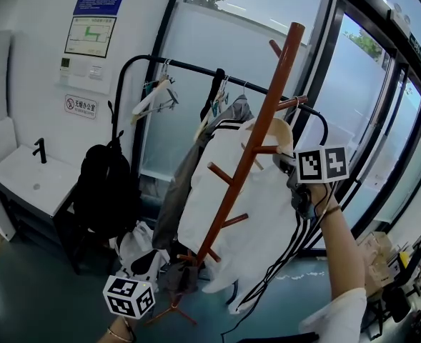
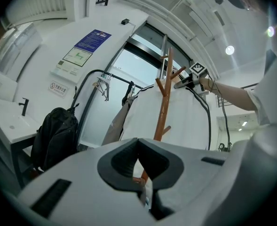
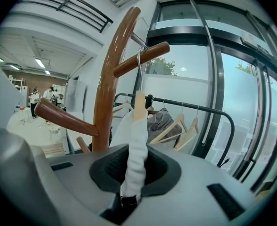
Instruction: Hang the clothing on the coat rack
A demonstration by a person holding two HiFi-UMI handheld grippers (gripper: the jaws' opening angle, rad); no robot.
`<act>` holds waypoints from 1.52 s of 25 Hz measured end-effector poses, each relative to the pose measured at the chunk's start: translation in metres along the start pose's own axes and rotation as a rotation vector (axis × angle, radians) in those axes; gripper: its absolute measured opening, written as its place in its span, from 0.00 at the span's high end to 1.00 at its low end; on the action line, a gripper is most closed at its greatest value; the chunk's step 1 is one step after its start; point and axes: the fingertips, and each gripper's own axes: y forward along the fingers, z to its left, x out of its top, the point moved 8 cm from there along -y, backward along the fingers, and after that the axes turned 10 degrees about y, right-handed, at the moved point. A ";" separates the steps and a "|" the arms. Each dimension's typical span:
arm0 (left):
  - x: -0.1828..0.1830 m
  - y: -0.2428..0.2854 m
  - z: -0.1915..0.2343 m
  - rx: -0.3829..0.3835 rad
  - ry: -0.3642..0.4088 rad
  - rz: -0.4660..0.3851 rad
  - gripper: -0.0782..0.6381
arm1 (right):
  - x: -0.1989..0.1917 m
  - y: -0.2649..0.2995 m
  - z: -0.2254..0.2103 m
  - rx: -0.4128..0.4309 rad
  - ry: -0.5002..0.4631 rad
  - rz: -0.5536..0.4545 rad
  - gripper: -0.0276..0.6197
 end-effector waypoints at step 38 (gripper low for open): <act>-0.015 -0.003 0.002 -0.014 -0.030 0.044 0.88 | -0.032 0.006 0.026 0.072 -0.064 -0.062 0.76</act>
